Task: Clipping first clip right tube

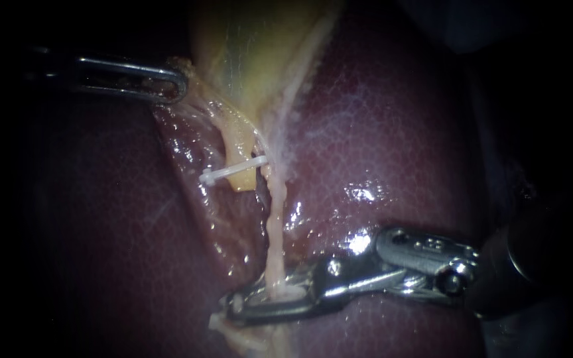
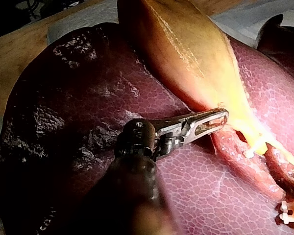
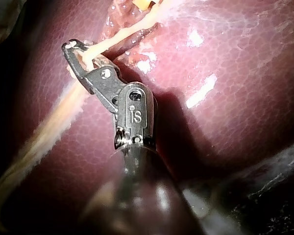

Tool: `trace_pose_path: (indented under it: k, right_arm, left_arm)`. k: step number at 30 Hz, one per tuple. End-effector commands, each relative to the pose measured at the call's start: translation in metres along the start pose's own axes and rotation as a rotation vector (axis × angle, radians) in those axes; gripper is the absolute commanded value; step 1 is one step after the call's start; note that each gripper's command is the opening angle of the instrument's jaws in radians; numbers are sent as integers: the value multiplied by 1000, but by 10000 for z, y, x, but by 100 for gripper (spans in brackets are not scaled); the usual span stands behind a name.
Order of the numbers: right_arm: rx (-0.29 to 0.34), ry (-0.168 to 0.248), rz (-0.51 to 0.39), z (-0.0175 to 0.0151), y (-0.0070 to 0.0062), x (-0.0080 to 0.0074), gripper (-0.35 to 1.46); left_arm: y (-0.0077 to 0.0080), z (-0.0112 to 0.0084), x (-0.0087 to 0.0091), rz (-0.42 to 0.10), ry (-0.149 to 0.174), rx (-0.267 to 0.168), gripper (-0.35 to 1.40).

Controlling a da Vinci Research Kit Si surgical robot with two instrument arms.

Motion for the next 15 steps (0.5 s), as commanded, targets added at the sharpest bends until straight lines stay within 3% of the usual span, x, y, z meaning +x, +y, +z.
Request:
trace_pose_path:
  k: [1, 15]
  right_arm:
    - [0, 1, 1, 0, 1, 0, -35]
    - [1, 3, 5, -4, 9, -5, -35]
  left_arm:
    - [0, 0, 0, 0, 0, 0, -35]
    - [0, -1, 0, 0, 0, 0, -35]
